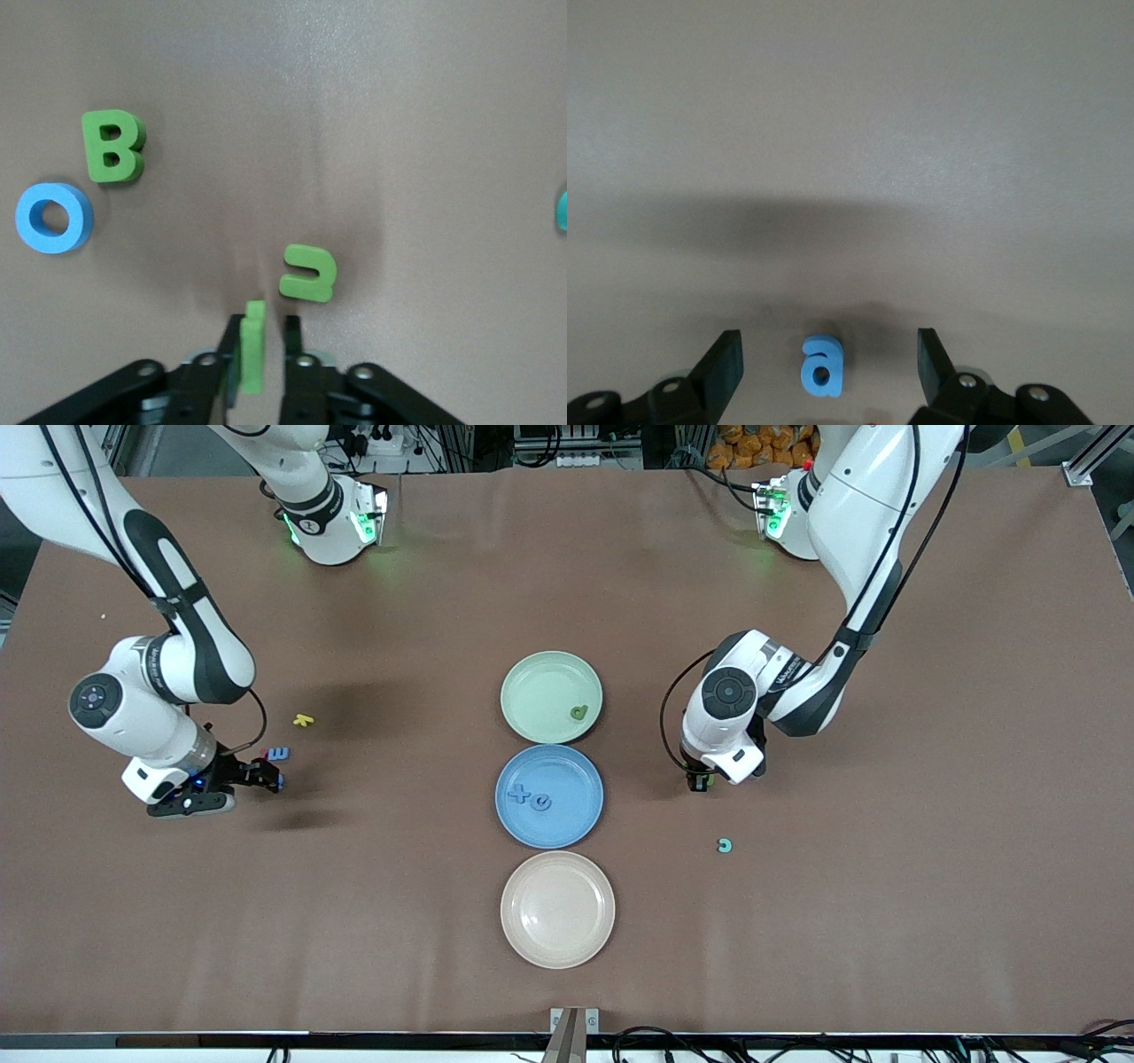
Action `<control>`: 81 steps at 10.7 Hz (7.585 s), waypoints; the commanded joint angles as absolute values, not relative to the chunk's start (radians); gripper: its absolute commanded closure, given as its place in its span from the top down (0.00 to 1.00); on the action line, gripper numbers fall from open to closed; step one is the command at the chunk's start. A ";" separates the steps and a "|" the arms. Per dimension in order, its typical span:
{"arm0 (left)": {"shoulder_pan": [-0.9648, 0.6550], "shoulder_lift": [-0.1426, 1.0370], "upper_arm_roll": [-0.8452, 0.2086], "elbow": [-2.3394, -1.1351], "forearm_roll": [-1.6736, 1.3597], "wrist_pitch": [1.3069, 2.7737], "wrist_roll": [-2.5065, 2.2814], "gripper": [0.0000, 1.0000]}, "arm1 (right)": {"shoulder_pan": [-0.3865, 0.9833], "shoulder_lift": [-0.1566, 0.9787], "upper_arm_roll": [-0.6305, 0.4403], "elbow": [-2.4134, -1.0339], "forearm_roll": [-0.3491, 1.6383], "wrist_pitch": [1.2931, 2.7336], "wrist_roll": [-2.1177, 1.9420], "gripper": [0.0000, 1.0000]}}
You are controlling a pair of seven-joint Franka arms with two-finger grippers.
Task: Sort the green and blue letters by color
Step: 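Carry the green N to the green plate with the left gripper and release, then drop the blue a on the blue plate while the left gripper reaches u, then drop the green u on the green plate while the right gripper grasps m, then lift the blue m with the right gripper while the left gripper reaches B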
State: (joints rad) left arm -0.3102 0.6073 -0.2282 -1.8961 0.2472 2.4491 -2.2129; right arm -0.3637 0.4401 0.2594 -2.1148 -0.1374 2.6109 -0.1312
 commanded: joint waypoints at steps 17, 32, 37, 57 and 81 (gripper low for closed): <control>-0.514 0.615 -0.404 -1.712 0.170 2.275 -2.057 1.00 | -0.353 0.485 0.236 -2.177 -0.150 2.668 -0.143 0.00; -0.201 0.693 -0.272 -1.716 0.322 2.399 -2.046 1.00 | 0.425 0.655 0.244 -1.703 0.072 2.617 1.092 0.00; -0.201 0.687 -0.282 -1.811 0.321 2.445 -1.909 1.00 | 0.410 0.647 0.259 -1.710 0.063 2.591 1.094 1.00; -0.215 0.638 -0.288 -1.819 0.321 2.437 -1.925 0.00 | -0.394 0.218 0.233 -2.362 -0.029 2.600 -1.035 0.81; -0.191 0.560 -0.400 -1.920 0.333 2.336 -1.911 1.00 | -0.357 0.399 0.190 -2.399 -0.206 2.850 -1.396 0.00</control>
